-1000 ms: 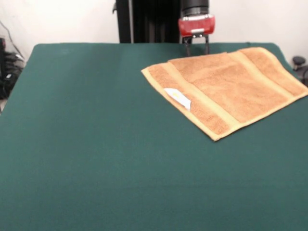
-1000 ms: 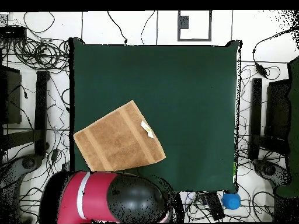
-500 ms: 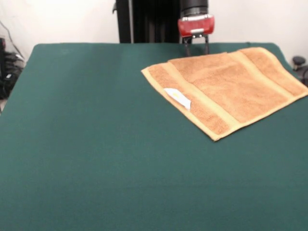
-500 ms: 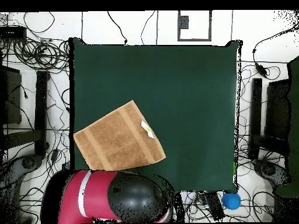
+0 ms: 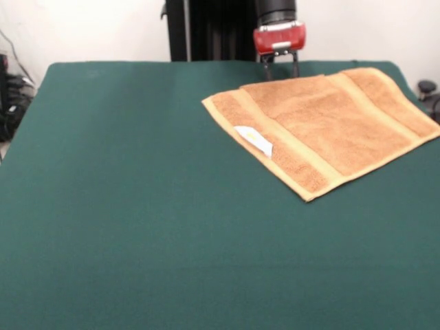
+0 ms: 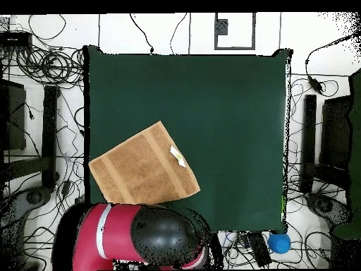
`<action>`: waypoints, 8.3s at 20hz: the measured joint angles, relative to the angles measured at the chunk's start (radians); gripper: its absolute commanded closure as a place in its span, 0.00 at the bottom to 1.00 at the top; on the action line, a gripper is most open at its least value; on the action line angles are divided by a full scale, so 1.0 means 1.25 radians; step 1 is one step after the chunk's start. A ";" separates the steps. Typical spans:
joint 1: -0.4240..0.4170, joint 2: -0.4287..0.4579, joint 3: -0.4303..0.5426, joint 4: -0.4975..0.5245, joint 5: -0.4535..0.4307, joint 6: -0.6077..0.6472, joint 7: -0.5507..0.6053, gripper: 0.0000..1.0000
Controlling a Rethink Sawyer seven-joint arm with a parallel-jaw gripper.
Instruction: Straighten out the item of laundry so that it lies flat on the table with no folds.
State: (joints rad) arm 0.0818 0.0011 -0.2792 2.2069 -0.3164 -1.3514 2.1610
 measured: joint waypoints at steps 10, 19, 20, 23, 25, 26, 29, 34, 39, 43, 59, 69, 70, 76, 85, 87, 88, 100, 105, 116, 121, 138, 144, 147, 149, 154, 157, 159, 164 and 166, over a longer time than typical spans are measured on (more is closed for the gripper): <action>0.000 0.004 -0.009 -0.016 -0.019 -0.008 0.000 0.00; 0.000 0.007 -0.018 -0.030 -0.041 -0.008 0.000 0.00; 0.000 0.008 -0.019 -0.031 -0.042 -0.008 0.000 0.00; 0.000 0.010 -0.022 -0.035 -0.049 -0.009 0.000 0.00; 0.000 0.012 -0.024 -0.039 -0.054 -0.010 0.000 0.00; 0.000 0.015 -0.027 -0.043 -0.060 -0.014 0.000 0.00; 0.000 0.018 -0.030 -0.047 -0.067 -0.018 0.000 0.00; 0.000 0.023 -0.037 -0.056 -0.079 -0.026 0.000 0.00; 0.000 0.025 -0.039 -0.061 -0.085 -0.028 0.000 0.00; -0.012 0.021 -0.035 -0.064 -0.098 -0.020 0.000 0.00; -0.220 -0.077 0.092 -0.060 -0.267 0.182 0.000 0.00; -0.226 -0.078 0.096 -0.060 -0.270 0.184 0.000 0.00; -0.227 -0.078 0.097 -0.060 -0.270 0.184 0.000 0.00; -0.254 -0.079 0.114 -0.057 -0.281 0.195 0.000 0.00; -0.373 -0.088 0.194 -0.040 -0.315 0.259 0.000 0.00; -0.385 -0.092 0.204 -0.036 -0.314 0.272 0.000 0.00; -0.388 -0.093 0.208 -0.035 -0.313 0.277 0.000 0.00; -0.393 -0.129 0.237 -0.001 -0.240 0.339 0.000 0.00; -0.395 -0.154 0.256 0.015 -0.200 0.389 0.000 0.00; -0.407 -0.209 0.297 0.029 -0.150 0.520 0.000 0.00; -0.409 -0.214 0.302 0.029 -0.147 0.536 0.000 0.00; -0.444 -0.249 0.349 0.029 -0.118 0.658 0.000 0.00; -0.460 -0.264 0.373 0.029 -0.093 0.722 0.000 0.00; -0.462 -0.267 0.378 0.029 -0.084 0.736 0.000 0.00; -0.463 -0.269 0.381 0.029 -0.081 0.743 0.000 0.00; -0.473 -0.270 0.389 0.027 -0.078 0.760 0.000 0.00; -0.479 -0.270 0.393 0.027 -0.078 0.766 0.000 0.00; -0.484 -0.270 0.398 0.027 -0.078 0.772 0.000 0.00; -0.515 -0.271 0.425 0.023 -0.071 0.824 0.000 0.00; -0.528 -0.275 0.441 0.019 -0.055 0.868 0.000 0.00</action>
State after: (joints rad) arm -0.5783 -0.3426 0.2718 2.2307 -0.3850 -0.2659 2.1608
